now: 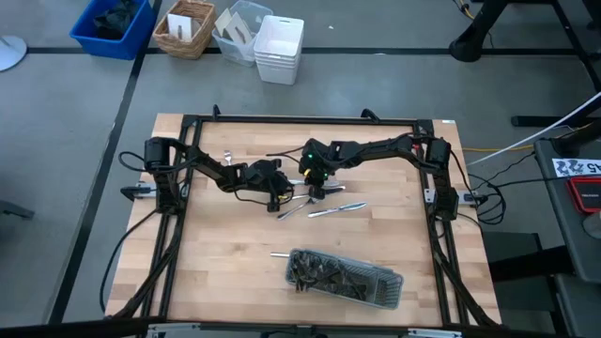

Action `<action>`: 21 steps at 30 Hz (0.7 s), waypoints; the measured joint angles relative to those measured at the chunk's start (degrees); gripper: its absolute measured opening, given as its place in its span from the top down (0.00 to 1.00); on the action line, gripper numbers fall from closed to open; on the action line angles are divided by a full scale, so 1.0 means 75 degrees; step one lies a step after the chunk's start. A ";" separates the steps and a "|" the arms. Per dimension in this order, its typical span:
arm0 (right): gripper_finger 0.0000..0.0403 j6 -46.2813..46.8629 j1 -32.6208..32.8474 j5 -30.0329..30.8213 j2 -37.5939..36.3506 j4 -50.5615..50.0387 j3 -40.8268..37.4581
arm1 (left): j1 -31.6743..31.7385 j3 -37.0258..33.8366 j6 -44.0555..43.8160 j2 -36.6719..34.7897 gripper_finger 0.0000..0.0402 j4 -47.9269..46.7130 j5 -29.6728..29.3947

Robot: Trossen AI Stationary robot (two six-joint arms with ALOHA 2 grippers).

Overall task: Sort silverware
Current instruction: Put the knife into the gray silverware rack

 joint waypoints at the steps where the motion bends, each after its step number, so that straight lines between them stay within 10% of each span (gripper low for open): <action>1: 0.89 0.0001 0.0000 -0.0038 0.0000 0.0004 0.0003 | 0.0000 0.0003 0.0002 0.0000 0.85 0.0038 0.0000; 21: 0.89 0.0000 0.0012 -0.0757 0.0006 0.0038 0.0009 | -0.0202 0.0009 -0.0139 -0.0010 0.85 0.0622 -0.0002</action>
